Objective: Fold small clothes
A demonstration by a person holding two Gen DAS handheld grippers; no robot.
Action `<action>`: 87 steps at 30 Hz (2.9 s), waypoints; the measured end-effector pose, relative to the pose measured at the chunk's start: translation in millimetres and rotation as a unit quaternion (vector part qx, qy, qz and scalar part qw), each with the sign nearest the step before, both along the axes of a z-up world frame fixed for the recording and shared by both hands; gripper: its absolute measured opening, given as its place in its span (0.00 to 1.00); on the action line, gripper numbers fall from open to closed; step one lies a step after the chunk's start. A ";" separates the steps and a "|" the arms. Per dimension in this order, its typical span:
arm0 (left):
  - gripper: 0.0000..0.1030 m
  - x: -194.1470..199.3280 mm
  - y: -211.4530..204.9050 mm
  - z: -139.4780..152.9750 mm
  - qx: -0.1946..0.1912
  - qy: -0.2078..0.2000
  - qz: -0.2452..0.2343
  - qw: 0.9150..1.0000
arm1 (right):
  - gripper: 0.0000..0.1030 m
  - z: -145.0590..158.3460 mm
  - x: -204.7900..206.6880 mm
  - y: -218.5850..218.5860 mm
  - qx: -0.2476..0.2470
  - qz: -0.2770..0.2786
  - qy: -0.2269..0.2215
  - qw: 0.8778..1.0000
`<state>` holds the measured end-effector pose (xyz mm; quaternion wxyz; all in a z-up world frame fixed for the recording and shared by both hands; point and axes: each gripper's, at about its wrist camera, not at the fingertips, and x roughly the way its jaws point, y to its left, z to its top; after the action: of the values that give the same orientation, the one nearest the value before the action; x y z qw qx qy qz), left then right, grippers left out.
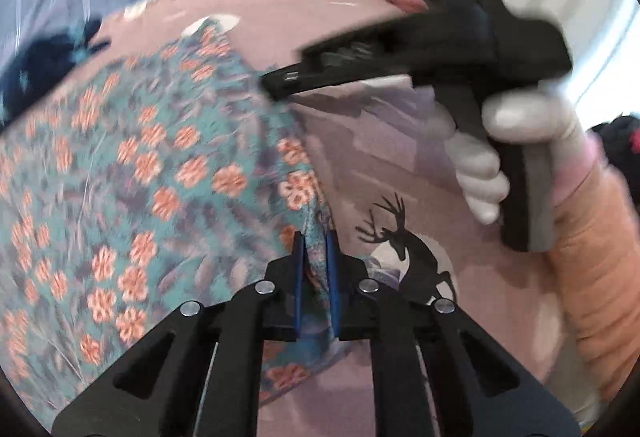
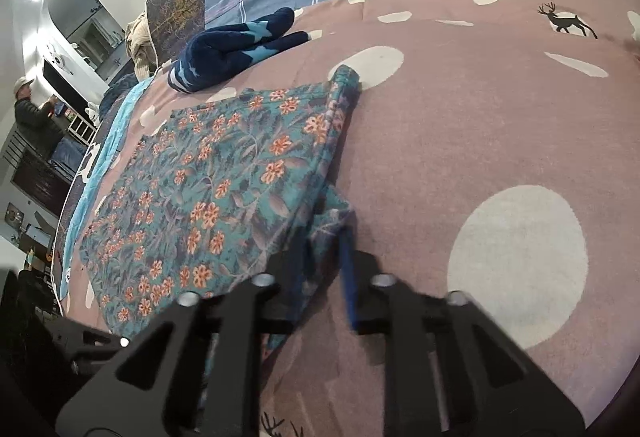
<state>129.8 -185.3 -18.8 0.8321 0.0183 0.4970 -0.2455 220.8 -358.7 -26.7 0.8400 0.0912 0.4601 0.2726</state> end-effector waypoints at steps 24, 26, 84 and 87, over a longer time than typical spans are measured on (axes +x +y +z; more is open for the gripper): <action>0.09 -4.4 13.3 0.6 -0.020 0.010 0.002 1.000 | 0.09 10.7 -32.4 -18.9 -0.010 -0.011 -0.024 1.000; 0.09 -6.4 20.3 -1.0 -0.018 0.008 0.007 1.000 | 0.09 9.2 -53.0 -26.5 0.000 -0.001 -0.017 1.000; 0.14 -19.5 -32.3 -9.9 -0.047 0.021 -0.109 0.993 | 0.08 -9.1 9.0 -32.7 0.049 -0.084 0.022 0.995; 0.16 -23.2 -20.7 -5.4 -0.075 0.025 -0.115 0.990 | 0.13 13.5 0.8 -40.4 0.031 -0.095 -0.016 0.995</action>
<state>106.5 -206.0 -24.1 0.7848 0.0067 0.4925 -0.3763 221.6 -399.1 -13.2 0.8663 0.1565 0.4268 0.2068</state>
